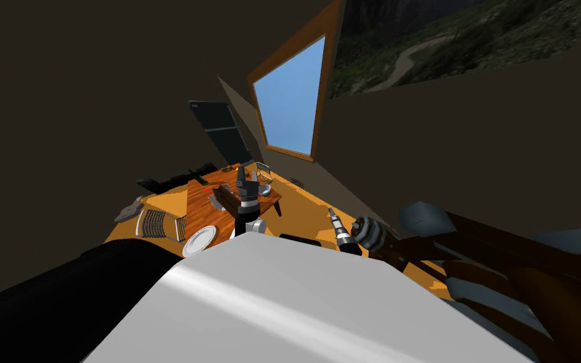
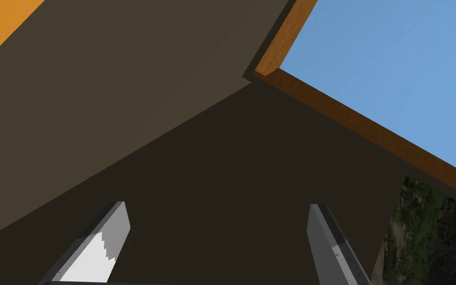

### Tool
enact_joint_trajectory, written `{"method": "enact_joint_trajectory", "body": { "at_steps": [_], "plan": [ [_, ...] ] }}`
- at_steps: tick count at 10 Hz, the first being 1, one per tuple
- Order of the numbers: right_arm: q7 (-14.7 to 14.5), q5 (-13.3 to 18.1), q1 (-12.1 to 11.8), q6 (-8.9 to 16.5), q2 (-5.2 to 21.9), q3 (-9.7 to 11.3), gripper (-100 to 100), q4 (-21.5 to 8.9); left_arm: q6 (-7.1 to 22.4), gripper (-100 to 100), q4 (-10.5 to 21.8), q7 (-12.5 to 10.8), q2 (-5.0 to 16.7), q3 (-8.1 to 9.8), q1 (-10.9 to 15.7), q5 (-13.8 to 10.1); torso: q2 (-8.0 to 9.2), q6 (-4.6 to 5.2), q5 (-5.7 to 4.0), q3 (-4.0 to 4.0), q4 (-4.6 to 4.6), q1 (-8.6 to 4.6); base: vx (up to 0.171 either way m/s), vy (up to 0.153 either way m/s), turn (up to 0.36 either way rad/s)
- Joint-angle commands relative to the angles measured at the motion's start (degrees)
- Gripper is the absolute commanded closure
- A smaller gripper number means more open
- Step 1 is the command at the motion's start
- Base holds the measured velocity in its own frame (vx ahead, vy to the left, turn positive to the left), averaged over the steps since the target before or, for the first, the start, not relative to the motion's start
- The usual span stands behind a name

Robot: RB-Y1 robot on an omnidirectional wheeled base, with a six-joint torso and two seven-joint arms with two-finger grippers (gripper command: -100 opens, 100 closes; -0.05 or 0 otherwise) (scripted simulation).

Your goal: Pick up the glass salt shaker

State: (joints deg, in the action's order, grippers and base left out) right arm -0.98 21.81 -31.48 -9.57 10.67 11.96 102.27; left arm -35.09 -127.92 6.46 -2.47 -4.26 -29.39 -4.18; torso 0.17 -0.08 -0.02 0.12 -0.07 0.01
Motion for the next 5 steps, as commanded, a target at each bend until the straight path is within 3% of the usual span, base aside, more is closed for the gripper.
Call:
{"method": "enact_joint_trajectory", "body": {
  "at_steps": [1, 2, 3, 5],
  "plan": [
    [-0.13, 0.13, 0.11, 0.07, -0.12, 0.10, -100, -0.34, 0.00, 0, 0.00, 0.00, 0.00, 0.00, 0.00, 0.00, 0.00, 0.00, 0.00, 0.00, 0.00, 0.00, 0.041, -0.051, -0.162],
    [-0.69, 2.39, -0.05, 1.87, 0.34, 1.57, -100, -3.13, 0.00, 0, 0.00, 0.00, 0.00, -0.01, 0.01, 0.00, 0.00, -0.03, 0.02, -0.01, 0.01, 0.12, 0.047, -0.065, -0.185],
    [-0.69, 2.39, -0.05, 1.87, 0.34, 1.57, -100, -4.14, 0.00, 0, 0.00, 0.00, 0.00, 0.00, 0.00, 0.00, -0.03, -0.01, 0.02, -0.03, 0.02, 0.08, 0.050, -0.068, -0.193],
    [-0.69, 2.39, -0.05, 1.87, 0.34, 1.57, -100, -4.14, 0.00, 0, 0.00, 0.00, 0.00, 0.00, 0.01, 0.00, -0.01, -0.02, 0.02, -0.02, 0.01, 0.10, 0.039, -0.054, -0.154]
  ]
}}
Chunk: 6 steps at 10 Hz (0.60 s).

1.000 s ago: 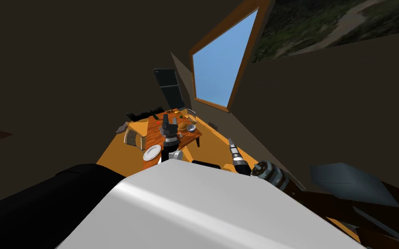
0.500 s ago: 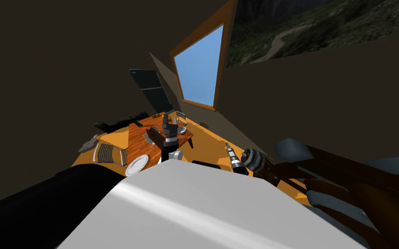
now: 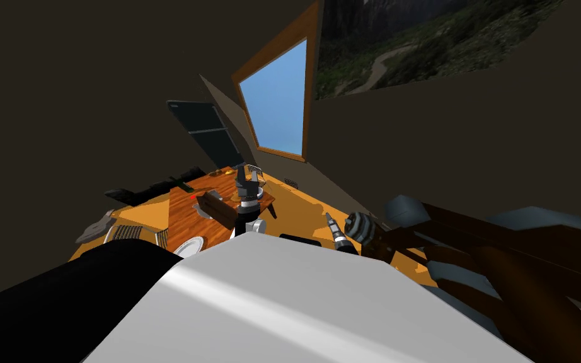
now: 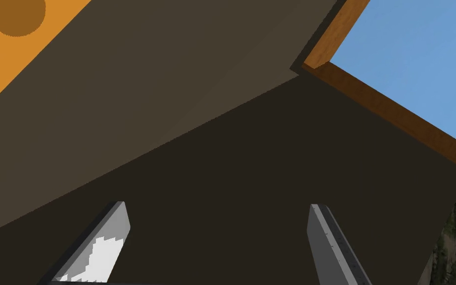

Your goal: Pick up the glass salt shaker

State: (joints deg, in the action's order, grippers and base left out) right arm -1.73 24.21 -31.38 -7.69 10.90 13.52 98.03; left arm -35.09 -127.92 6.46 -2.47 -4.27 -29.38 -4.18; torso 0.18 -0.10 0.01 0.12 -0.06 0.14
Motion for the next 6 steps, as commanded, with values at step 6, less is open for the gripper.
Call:
{"method": "enact_joint_trajectory", "body": {
  "at_steps": [6],
  "plan": [
    [0.06, -0.01, -0.15, -0.01, 0.10, 0.01, -100, 0.10, 0.00, 0, 0.00, 0.00, -0.01, -0.01, 0.01, 0.00, 0.13, -0.02, 0.04, 0.08, -0.03, 0.18, 0.008, -0.011, -0.030]
  ]
}}
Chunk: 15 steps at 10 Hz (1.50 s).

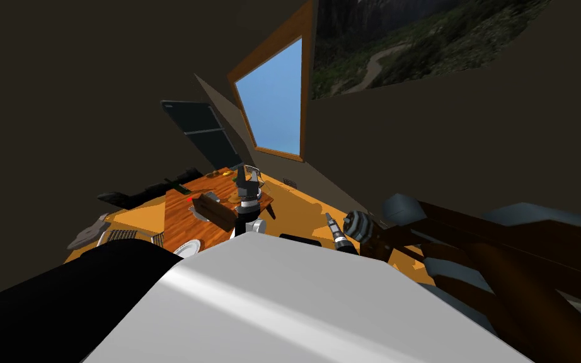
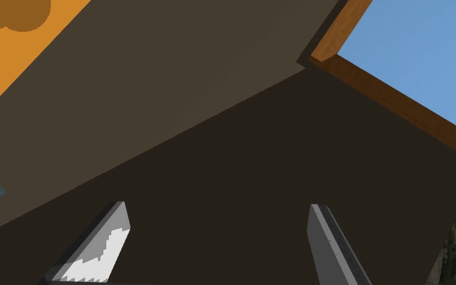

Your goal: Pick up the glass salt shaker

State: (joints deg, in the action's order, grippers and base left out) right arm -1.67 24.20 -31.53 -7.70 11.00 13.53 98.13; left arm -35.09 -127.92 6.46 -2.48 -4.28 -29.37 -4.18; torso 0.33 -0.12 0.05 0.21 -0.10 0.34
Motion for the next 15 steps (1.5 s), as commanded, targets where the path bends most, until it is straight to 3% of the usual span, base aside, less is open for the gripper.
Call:
{"method": "enact_joint_trajectory", "body": {
  "at_steps": [1, 7, 10, 11, 12, 14, 15],
  "plan": [
    [-0.64, 0.16, 0.10, 0.31, 0.30, 0.57, -100, -0.14, 0.00, 0, 0.00, 0.00, 0.00, 0.00, 0.00, 0.00, 0.00, 0.00, 0.00, 0.00, 0.00, 0.00, -0.009, 0.011, 0.212],
    [-7.24, 1.78, 1.69, 3.46, 3.14, 5.94, -100, -3.59, 0.00, 0, 0.00, 0.00, 0.00, -0.01, 0.01, 0.00, 0.10, -0.04, 0.02, 0.06, -0.02, 0.12, -0.027, 0.023, 0.415],
    [-8.90, 2.22, 2.12, 4.25, 3.83, 7.20, -100, -4.78, 0.00, 0, 0.00, 0.00, 0.00, 0.00, 0.01, 0.00, 0.06, -0.01, 0.02, 0.03, -0.01, 0.09, -0.008, 0.024, 0.294],
    [-10.69, 2.71, 2.62, 5.10, 4.56, 8.54, -100, -6.13, 0.00, 0, 0.00, 0.00, 0.00, 0.00, 0.00, 0.00, 0.04, 0.01, 0.02, 0.03, -0.01, 0.05, -0.004, 0.031, 0.352],
    [-10.69, 2.71, 2.62, 5.10, 4.56, 8.54, -100, -6.13, 0.00, 0, 0.00, 0.00, 0.00, 0.00, 0.00, 0.00, 0.04, 0.00, 0.02, 0.02, -0.01, 0.08, -0.002, 0.025, 0.295],
    [-14.19, 3.88, 3.77, 6.94, 6.12, 11.38, -100, -9.32, 0.00, 0, 0.00, 0.00, 0.00, 0.00, 0.00, 0.00, 0.03, 0.00, 0.02, 0.02, -0.01, 0.09, 0.002, 0.044, 0.380],
    [-14.62, 3.88, 3.77, 6.94, 6.12, 11.38, -100, -9.32, 0.00, 0, 0.00, 0.00, 0.00, 0.00, 0.00, 0.00, 0.01, 0.01, 0.03, 0.01, 0.00, 0.16, 0.007, 0.047, 0.424]
  ]
}}
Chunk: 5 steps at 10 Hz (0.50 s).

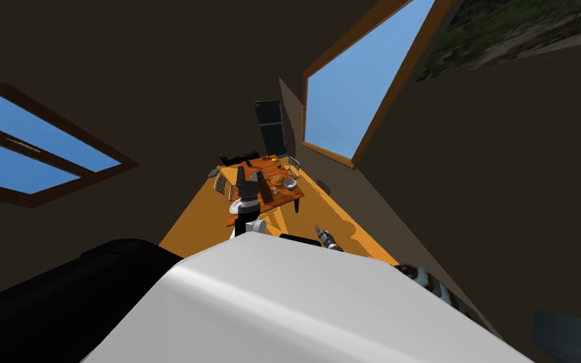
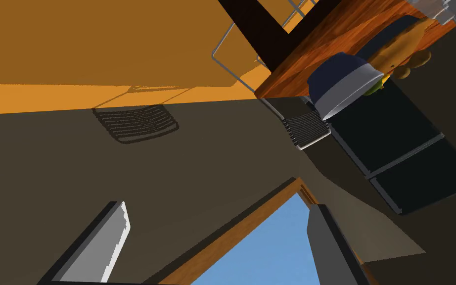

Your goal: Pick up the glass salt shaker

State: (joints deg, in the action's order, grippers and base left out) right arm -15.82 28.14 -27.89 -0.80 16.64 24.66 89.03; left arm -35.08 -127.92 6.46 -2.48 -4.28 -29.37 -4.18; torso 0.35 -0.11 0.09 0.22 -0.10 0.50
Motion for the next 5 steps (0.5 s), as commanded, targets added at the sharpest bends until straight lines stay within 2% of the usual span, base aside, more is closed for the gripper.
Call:
{"method": "enact_joint_trajectory", "body": {
  "at_steps": [1, 2, 3, 4, 5],
  "plan": [
    [-2.59, 0.61, 0.79, 1.03, 1.32, 1.74, -100, -2.02, 0.00, 0, 0.00, 0.00, 0.00, 0.00, 0.00, 0.00, 0.00, 0.00, 0.00, 0.00, 0.00, 0.00, 0.015, 0.044, 0.439],
    [-2.59, 0.61, 0.79, 1.03, 1.32, 1.74, -100, -2.02, 0.00, 0, 0.00, 0.00, 0.00, 0.00, 0.00, 0.00, -0.02, 0.00, 0.00, -0.01, 0.00, -0.02, 0.017, 0.035, 0.303],
    [-4.81, 1.33, 1.50, 2.06, 2.19, 3.28, -100, -3.95, 0.00, 0, 0.00, 0.00, 0.00, 0.01, -0.01, 0.00, -0.02, 0.02, -0.01, -0.01, 0.00, -0.05, 0.024, 0.045, 0.362],
    [-4.81, 1.33, 1.50, 2.06, 2.19, 3.28, -100, -3.95, 0.00, 0, 0.00, 0.00, 0.00, 0.00, 0.00, 0.00, -0.04, 0.01, -0.01, -0.02, 0.01, -0.02, 0.024, 0.038, 0.280],
    [-7.12, 2.09, 2.24, 3.13, 3.09, 4.87, -100, -5.98, 0.00, 0, 0.00, 0.00, 0.00, 0.01, -0.01, 0.00, -0.05, 0.03, -0.01, -0.03, 0.01, -0.04, 0.025, 0.048, 0.463]
  ]
}}
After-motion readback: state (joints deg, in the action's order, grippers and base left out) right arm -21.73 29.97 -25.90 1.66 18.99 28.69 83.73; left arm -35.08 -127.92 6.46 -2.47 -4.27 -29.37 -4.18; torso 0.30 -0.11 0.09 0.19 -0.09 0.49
